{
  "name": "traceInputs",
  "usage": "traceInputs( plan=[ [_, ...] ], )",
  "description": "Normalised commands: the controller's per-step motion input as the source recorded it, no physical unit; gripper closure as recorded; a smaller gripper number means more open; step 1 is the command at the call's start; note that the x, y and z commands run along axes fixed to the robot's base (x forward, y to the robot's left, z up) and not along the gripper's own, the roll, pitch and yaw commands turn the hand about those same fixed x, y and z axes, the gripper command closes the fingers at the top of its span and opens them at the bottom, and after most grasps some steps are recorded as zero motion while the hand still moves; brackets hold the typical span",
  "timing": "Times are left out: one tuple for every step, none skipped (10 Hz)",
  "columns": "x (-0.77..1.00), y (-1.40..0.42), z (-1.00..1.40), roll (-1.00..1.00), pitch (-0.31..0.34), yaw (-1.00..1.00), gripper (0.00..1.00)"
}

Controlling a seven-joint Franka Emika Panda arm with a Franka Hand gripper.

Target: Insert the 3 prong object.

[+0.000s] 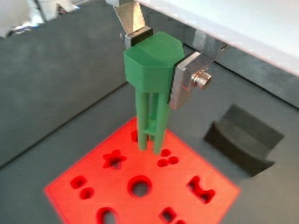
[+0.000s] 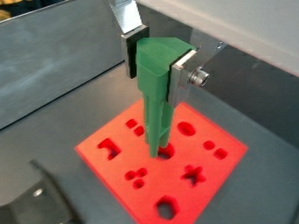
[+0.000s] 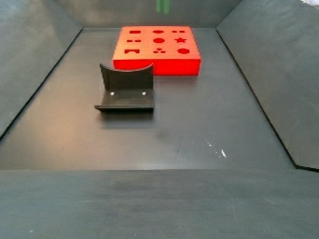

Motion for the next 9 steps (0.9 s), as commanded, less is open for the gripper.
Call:
traceInputs(
  plan=[
    [0.38, 0.21, -0.63, 0.09, 0.000, 0.59, 1.00],
    [0.13, 0.01, -0.44, 0.21, 0.027, 0.85, 1.00],
    [0.07, 0.00, -0.44, 0.23, 0.041, 0.90, 1.00],
    [0.02, 0.03, -0.30, 0.26, 0.080, 0.90, 1.00],
    [0.00, 0.03, -0.19, 0.28, 0.090, 0.89, 1.00],
    [0.00, 0.05, -0.14, 0.29, 0.107, 0.87, 1.00],
    [0.26, 0.00, 0.00, 0.21, 0.067, 0.77, 1.00],
    [0.25, 0.00, -0.11, 0.05, 0.000, 0.52, 1.00],
    [0.07, 0.00, -0.19, 0.00, -0.090, 0.19, 1.00]
  ],
)
